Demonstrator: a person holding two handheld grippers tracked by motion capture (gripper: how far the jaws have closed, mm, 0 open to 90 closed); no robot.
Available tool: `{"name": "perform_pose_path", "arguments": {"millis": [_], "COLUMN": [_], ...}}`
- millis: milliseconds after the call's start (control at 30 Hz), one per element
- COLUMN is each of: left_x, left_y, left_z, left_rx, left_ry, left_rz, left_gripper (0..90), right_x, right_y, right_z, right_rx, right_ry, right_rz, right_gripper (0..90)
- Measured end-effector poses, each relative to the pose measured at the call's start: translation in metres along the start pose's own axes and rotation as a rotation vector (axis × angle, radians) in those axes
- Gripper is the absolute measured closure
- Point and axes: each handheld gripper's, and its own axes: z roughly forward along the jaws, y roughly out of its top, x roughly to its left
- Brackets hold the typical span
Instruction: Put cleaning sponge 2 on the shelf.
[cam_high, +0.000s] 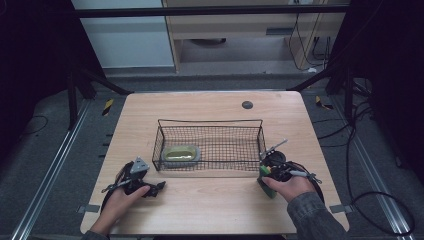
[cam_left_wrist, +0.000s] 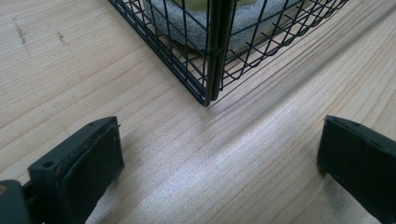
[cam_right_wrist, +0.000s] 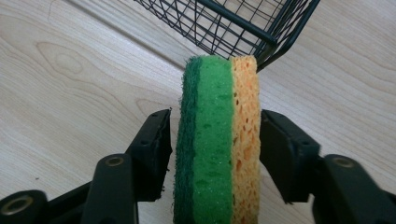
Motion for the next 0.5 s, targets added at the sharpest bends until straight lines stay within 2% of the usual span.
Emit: {"name": "perform_pose_path", "arguments": {"millis": [200, 367, 500], "left_x": [0.000, 0.000, 0.000], "left_y": [0.000, 0.000, 0.000], "left_z": [0.000, 0.000, 0.000], "left_rx": [0.000, 0.000, 0.000], "left_ry": [-0.001, -0.001, -0.001], "left_rz": [-0.002, -0.003, -0.003], "left_gripper": [0.0, 0.0, 0.0], "right_x": [0.001, -0.006, -0.018], "right_y": [-0.001, -0.003, -0.006], "right_z": [0.000, -0.007, -0.017], "right_rx": [0.022, 0.003, -0.028], "right_ry": [0.019, 0.008, 0.005], "right_rz": [-0.009, 0.004, 0.026], "right_gripper": [62.9, 63.8, 63.7]}}
